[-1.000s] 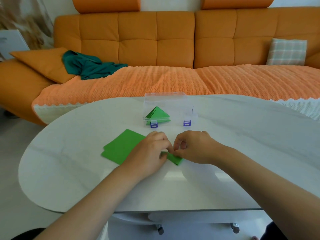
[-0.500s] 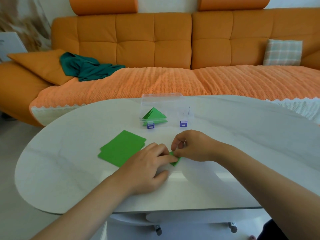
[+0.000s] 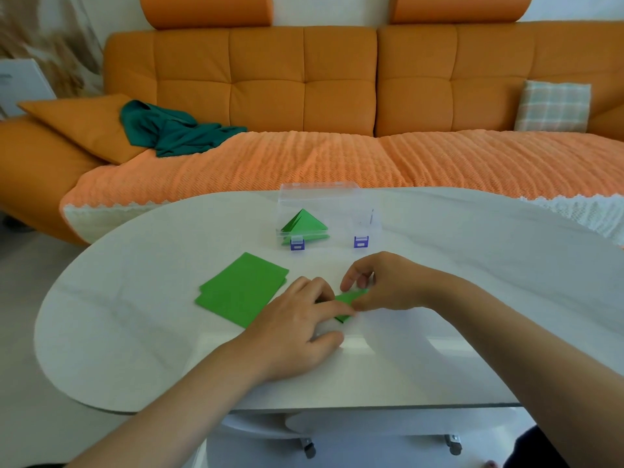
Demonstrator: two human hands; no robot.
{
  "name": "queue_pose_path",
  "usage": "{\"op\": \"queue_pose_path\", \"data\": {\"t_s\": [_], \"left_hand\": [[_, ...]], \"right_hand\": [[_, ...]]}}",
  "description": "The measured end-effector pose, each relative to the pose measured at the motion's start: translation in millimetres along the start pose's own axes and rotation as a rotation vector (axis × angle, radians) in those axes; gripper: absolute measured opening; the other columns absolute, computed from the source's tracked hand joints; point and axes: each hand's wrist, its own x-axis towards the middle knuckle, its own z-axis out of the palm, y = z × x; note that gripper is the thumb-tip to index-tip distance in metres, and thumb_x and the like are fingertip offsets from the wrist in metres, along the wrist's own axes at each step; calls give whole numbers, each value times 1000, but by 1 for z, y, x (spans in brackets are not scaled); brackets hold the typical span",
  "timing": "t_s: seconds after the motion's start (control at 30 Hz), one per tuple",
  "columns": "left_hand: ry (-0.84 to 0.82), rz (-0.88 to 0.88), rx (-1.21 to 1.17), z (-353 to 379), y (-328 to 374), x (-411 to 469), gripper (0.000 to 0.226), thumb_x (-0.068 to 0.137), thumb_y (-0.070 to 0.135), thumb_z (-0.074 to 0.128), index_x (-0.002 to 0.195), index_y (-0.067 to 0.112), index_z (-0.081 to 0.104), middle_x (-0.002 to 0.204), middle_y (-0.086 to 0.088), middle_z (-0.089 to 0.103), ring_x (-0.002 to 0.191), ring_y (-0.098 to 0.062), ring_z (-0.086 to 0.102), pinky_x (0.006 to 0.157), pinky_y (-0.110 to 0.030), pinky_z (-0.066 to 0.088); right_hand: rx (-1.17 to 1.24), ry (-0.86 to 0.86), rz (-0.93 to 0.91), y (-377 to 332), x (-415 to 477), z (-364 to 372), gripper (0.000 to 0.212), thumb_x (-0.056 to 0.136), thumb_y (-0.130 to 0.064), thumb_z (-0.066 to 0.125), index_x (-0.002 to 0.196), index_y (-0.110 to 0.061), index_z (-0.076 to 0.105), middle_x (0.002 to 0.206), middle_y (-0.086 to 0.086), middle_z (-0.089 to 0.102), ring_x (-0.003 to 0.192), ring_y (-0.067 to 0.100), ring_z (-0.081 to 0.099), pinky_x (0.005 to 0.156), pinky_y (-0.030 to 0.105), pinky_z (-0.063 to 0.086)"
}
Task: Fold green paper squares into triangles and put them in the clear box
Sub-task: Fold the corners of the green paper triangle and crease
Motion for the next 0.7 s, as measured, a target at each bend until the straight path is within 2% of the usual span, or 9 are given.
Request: {"op": "queue_pose_path", "data": {"t_s": [0.27,0.43,0.7], "left_hand": [[-4,9,86,1,4,0,41,90,50,47,130,44,50,110,17,39,106,-6,35,91,-34,44],[-5,6,111,1,4,0,39,89,51,45,127,43,50,110,17,38,106,-7,35,90,-34,45],[-3,-2,108,3,8,-1,44,87,58,42,128,42,49,113,17,39,109,-7,34,94,-29,41]], "right_hand": [[15,-24,34,0,4,-4,27,73,-33,85,97,-34,72,90,-8,56,74,6,51,65,16,41],[108,18,80,7,8,-9,19,75,-17,81,89,-28,75,77,-10,60,66,3,53,58,9,40],[157,30,128,13,8,-15,25,80,-5,70,84,-30,75,75,-8,62,68,5,55,62,12,43]]}}
